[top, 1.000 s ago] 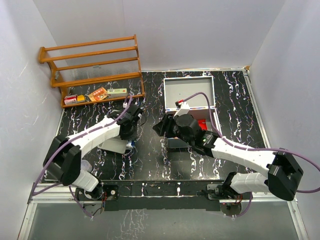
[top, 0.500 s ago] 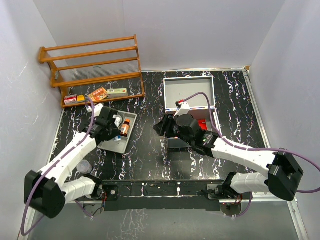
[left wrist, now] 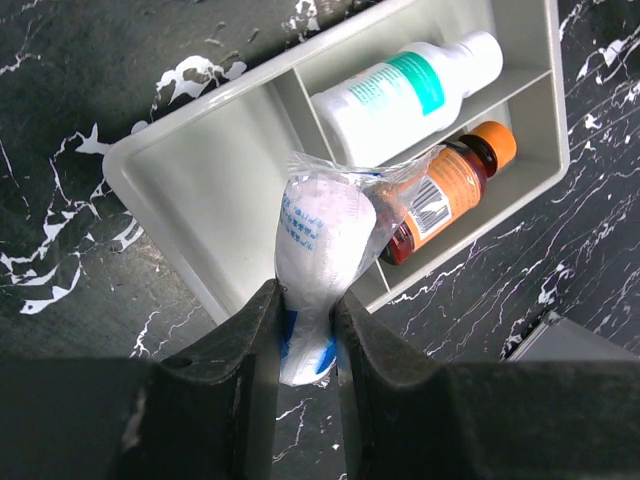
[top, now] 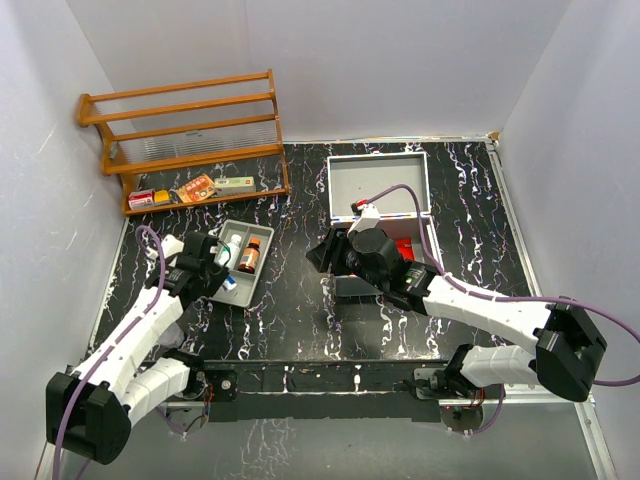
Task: Organize the medicine kit
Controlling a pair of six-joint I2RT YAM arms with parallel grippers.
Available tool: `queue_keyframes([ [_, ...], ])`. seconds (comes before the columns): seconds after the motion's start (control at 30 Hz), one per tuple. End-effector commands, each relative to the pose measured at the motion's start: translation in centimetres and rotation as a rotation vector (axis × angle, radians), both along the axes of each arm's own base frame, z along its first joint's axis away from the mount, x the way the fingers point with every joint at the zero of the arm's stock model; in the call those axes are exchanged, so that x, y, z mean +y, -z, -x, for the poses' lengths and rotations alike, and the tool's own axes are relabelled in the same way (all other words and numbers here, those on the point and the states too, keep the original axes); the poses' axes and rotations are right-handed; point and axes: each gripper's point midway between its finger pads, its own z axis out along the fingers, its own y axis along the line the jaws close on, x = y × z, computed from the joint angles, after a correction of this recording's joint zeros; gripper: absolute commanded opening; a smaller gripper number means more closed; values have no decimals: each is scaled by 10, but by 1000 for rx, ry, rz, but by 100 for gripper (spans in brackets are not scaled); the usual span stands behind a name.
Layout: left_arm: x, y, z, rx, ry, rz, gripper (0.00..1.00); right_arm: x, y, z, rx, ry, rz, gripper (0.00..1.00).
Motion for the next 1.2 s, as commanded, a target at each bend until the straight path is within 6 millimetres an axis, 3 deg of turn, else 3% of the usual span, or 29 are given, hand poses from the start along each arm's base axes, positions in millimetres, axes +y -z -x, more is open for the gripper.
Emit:
queue_keyframes([
  [0.0,-2,7,1,-11,-99,95,21,1,-15,-5,-47,13,-42,47],
  [0.23,-8,30,5,39,-127,154,23,0,-15,-5,-49,14,-39,48],
  [0.33,-8,35,6,58,-136,156,33,1,-16,-4,-51,9,-41,48],
  [0.47,-1,35,8,78,-135,107,47,1,-17,-4,-53,5,-41,48],
  [0.7,11,11,6,58,-70,6,49,0,-20,-5,-56,15,-38,48],
  [0.83,13,-9,-4,26,69,-82,52,-2,-24,-8,-66,33,-32,48],
  [0.93,-2,-21,-20,-17,291,-128,53,-5,-26,-13,-74,57,-16,48],
  [1.07,-22,-17,-31,21,570,-173,51,-10,-27,-17,-82,82,9,49],
  [1.17,-28,-12,-41,64,666,-192,43,-13,-27,-18,-87,95,18,49],
])
